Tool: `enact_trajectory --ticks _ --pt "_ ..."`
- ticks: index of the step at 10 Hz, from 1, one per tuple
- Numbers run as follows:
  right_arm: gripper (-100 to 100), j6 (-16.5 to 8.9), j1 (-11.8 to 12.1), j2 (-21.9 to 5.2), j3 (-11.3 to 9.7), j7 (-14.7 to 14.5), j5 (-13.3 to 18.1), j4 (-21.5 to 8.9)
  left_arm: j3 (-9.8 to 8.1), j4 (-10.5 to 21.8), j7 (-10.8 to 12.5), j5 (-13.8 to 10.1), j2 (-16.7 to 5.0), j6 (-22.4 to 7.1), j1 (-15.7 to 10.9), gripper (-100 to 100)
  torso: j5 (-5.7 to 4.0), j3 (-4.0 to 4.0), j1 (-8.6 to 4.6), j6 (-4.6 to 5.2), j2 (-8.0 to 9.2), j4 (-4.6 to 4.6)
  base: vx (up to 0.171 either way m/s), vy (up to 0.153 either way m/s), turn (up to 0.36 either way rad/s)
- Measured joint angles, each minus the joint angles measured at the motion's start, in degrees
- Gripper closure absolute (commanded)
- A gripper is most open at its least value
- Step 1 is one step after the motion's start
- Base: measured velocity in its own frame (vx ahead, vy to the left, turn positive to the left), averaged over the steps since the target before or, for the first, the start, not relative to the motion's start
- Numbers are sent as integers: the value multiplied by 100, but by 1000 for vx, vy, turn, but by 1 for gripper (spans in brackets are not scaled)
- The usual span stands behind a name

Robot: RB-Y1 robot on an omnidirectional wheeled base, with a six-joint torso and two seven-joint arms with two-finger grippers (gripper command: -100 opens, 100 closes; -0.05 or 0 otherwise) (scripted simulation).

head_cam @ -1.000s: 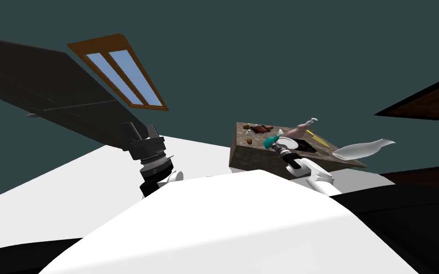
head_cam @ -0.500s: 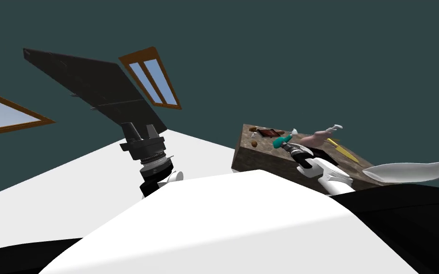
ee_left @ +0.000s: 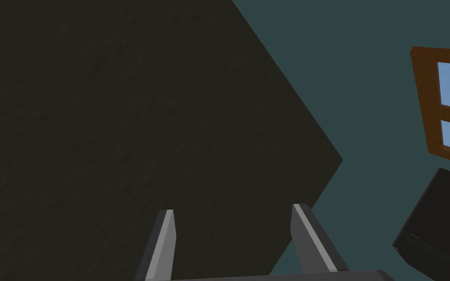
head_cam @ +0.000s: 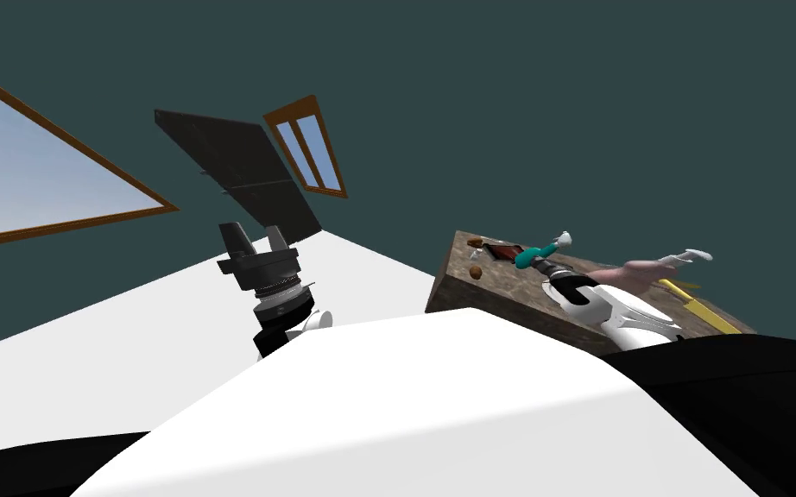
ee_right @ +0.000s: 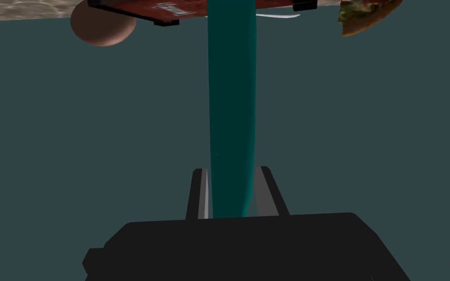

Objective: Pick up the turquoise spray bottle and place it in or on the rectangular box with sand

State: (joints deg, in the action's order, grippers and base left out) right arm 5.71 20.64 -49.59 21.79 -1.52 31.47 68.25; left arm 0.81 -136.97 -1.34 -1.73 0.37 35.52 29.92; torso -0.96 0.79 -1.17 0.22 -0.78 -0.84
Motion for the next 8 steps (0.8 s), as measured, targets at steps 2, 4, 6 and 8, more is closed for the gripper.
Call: enact_trajectory --ticks 2,4,6,8 --pt "100 -84 123 -194 168 216 73 -74 0 0 0 0 0 0 1 0 4 -2 10 12 4 0 75 -24 114" --pt "100 -99 148 -307 310 333 161 -222 0 0 0 0 0 0 1 0 6 -9 14 16 17 2 67 -39 124" --pt "100 -208 205 -486 420 504 247 -294 -1 0 0 0 0 0 1 0 7 -2 10 11 5 0 73 -45 79" --pt "100 -137 144 -567 567 541 355 -521 -1 0 0 0 0 0 1 0 12 0 7 13 -2 1 140 -74 101"
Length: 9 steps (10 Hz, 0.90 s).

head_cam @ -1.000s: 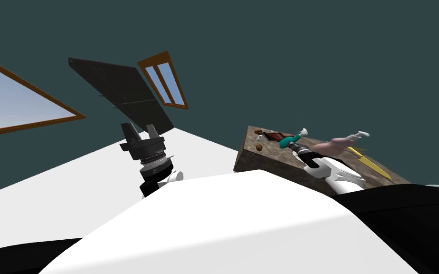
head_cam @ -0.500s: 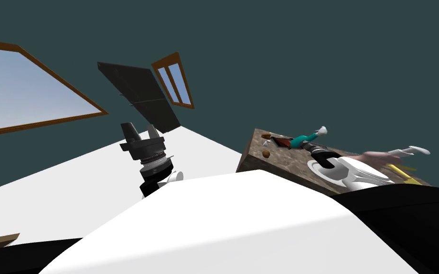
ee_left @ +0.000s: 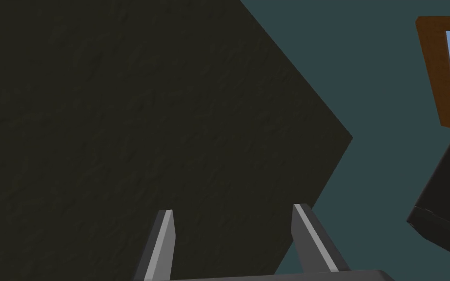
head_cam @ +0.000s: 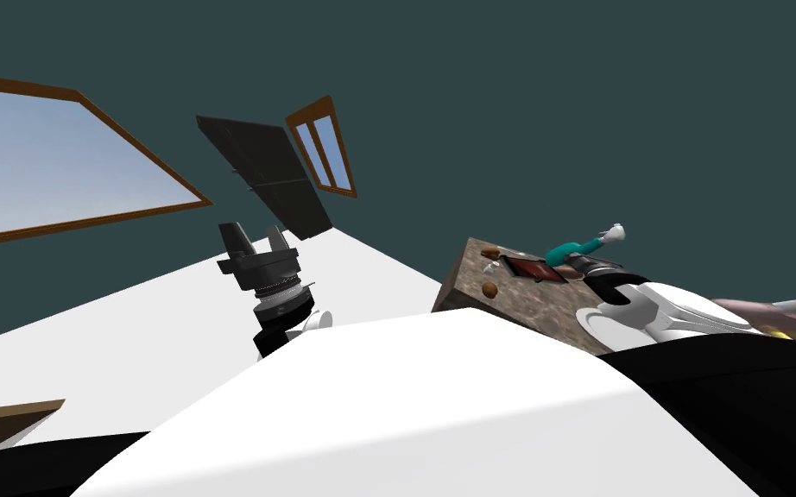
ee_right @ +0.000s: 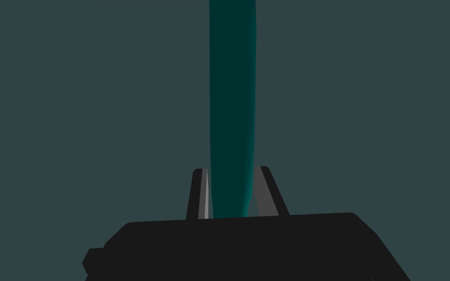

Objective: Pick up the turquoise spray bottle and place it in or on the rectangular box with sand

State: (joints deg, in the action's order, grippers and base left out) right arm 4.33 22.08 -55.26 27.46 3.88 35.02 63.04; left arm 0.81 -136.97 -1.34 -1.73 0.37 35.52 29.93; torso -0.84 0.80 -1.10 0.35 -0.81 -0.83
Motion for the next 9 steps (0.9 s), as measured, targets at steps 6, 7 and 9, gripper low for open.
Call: enact_trajectory --ticks 6,7,9 --pt "-100 -8 -11 -122 72 72 38 -64 1 0 0 0 1 0 -1 0 -5 -20 27 4 40 5 14 -10 6" --pt "0 -8 -11 -122 72 72 38 -64 1 0 0 0 1 0 -1 0 -5 -21 27 4 41 5 0 0 0" --pt "-100 15 45 -237 92 136 3 -75 1 0 0 0 1 0 -1 0 -1 -21 39 6 40 5 10 44 -36"
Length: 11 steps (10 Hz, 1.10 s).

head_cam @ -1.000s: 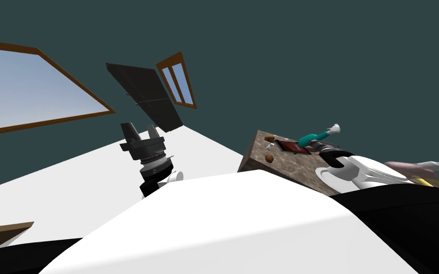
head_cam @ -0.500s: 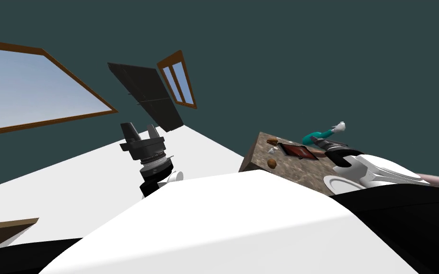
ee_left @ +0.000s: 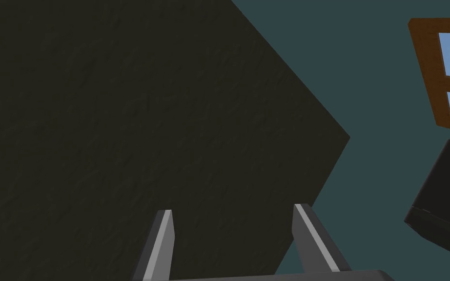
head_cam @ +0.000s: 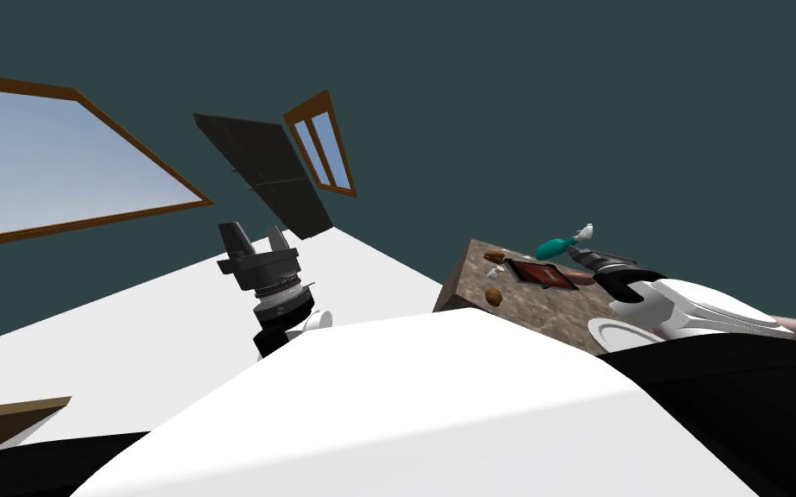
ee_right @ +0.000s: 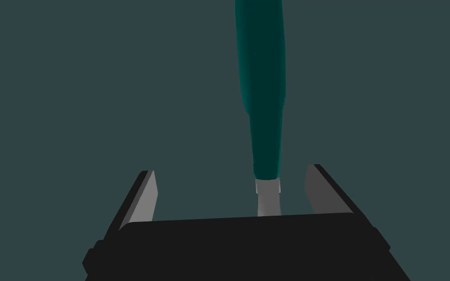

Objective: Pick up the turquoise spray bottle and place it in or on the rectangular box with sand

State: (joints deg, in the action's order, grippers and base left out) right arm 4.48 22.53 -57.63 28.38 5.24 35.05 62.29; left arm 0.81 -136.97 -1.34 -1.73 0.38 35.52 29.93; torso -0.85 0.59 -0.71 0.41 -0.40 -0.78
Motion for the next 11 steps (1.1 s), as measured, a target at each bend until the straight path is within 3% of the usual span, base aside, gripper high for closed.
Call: enact_trajectory --ticks 1,2,6,8,9,11 --pt "-100 -47 183 -147 3 137 -77 143 0 0 0 0 0 0 0 0 3 0 9 0 0 0 12 62 -31" --pt "-100 25 147 -258 33 203 -90 12 0 0 0 0 0 0 0 0 3 1 12 -2 -2 -1 19 60 -25" --pt "-100 67 493 -772 88 583 -286 91 0 0 0 0 0 0 0 0 2 2 10 -1 -2 -1 11 47 -29" --pt "-100 194 492 -1028 90 717 -345 -71 0 0 0 0 0 0 0 0 1 1 6 -2 -1 -1 3 29 -16" --pt "0 202 491 -1042 87 733 -349 -77 0 0 0 0 0 0 0 0 -2 0 -2 -2 0 -1 0 0 0" --pt "0 202 491 -1041 87 732 -349 -76 0 0 0 0 0 0 0 0 -4 0 -11 -2 1 0 0 0 0"
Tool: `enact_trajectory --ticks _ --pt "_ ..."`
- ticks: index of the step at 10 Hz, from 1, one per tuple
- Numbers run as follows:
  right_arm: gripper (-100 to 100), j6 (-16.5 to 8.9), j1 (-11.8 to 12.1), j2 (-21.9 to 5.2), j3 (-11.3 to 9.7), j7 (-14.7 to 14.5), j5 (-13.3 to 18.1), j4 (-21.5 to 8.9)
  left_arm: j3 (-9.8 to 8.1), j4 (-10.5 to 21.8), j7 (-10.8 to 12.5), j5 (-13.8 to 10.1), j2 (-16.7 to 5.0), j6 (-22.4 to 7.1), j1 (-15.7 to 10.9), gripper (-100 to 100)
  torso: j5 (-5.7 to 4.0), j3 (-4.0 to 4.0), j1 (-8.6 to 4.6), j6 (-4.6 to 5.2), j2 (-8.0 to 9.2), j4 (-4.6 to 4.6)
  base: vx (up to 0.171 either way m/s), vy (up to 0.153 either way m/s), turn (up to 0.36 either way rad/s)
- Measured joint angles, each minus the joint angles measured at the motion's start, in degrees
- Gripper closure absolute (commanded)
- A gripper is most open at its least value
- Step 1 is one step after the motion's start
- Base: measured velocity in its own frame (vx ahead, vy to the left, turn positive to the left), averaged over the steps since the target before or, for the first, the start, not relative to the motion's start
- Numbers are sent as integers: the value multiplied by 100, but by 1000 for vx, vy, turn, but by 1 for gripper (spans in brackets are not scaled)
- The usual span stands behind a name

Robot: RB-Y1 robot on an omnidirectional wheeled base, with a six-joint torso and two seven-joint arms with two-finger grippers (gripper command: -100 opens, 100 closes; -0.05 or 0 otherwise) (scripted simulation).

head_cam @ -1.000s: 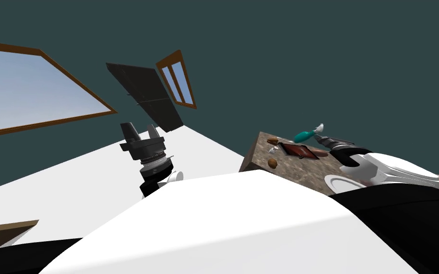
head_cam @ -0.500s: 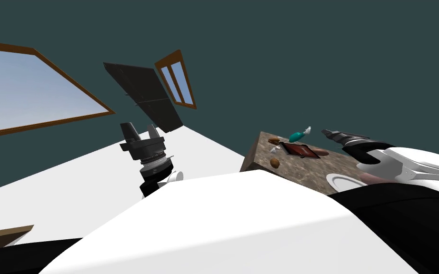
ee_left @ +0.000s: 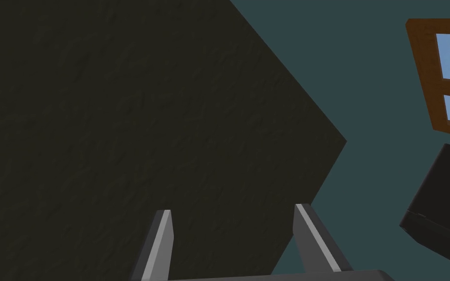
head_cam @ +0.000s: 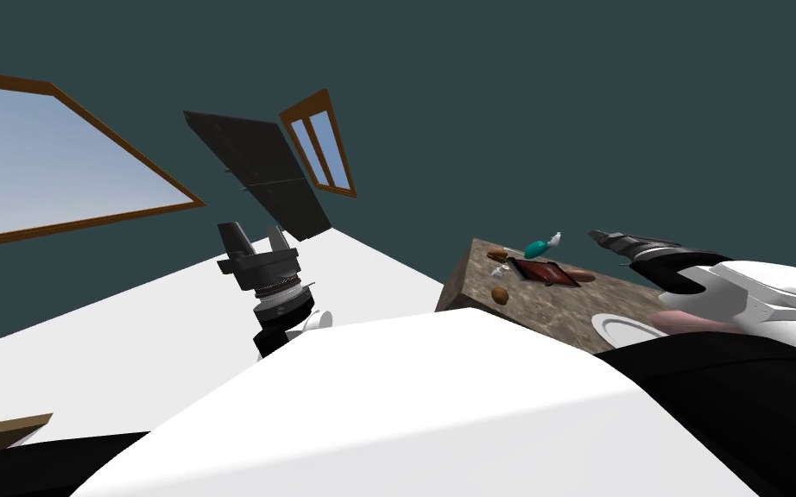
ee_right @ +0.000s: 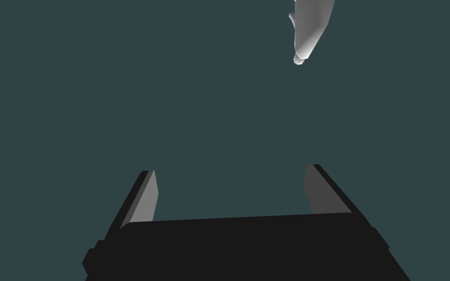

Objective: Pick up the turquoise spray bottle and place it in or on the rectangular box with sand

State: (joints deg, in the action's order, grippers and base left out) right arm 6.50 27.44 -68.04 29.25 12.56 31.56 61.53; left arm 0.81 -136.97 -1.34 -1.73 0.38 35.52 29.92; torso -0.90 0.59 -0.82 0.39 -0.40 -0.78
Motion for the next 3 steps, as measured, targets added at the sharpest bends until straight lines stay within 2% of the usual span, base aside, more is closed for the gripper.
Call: enact_trajectory --ticks 3 --pt "0 0 0 0 0 0 0 0 0 0 0 0 0 0 0 0 0 0 -2 0 0 0 0 0 0"
